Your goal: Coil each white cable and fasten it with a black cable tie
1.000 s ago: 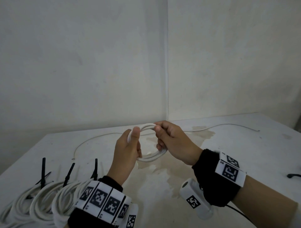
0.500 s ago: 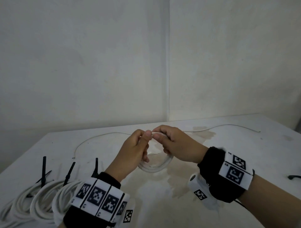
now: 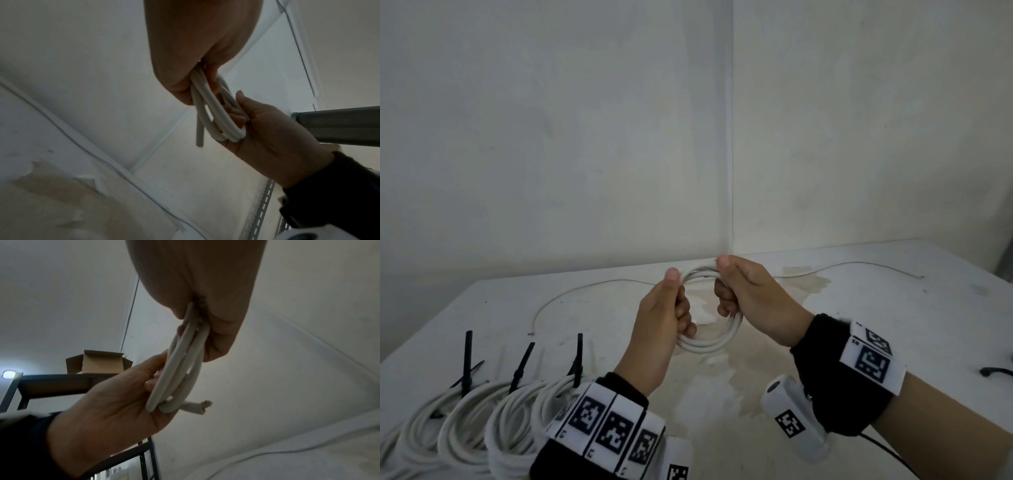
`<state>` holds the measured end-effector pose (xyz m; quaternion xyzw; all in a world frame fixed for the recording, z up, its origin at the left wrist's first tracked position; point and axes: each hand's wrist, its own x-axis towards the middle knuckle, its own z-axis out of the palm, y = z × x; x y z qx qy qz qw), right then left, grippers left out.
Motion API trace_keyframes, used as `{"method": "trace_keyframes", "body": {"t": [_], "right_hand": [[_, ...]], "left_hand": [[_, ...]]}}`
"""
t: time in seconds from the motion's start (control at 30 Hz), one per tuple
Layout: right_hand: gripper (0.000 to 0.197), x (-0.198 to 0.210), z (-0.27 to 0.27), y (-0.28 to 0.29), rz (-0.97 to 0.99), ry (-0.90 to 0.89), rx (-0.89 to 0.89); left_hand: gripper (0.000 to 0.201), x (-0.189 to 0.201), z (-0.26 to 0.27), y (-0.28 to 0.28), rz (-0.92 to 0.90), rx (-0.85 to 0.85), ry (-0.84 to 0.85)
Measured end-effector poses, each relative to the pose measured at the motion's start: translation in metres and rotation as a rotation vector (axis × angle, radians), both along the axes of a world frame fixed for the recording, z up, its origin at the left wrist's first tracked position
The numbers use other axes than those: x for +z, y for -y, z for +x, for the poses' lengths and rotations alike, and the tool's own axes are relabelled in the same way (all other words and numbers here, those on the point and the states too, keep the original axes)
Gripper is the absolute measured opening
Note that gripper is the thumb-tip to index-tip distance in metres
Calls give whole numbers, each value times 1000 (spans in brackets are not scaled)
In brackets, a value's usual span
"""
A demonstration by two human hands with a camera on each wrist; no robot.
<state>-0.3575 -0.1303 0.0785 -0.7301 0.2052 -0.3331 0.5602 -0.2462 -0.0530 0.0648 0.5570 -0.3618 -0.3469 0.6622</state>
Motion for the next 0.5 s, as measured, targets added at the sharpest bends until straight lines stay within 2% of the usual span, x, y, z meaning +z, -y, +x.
{"method": "trace_keyframes", "body": {"t": [0.13,0.2,0.33,0.5], "right_hand": [[32,-1,-5,4,-31,-73,28],[31,-2,-6,4,-81,-137,62],[32,-1,-6,3,-104,-160,60],[33,-3,-11,5,-103,-167,14]], "left_hand": [[49,6,11,-4,148,-229,-8],[54,12,13,-4,206,-281,12],[44,12,-1,-2,205,-206,33],[41,8,-5,1,139,-130,-55]]}}
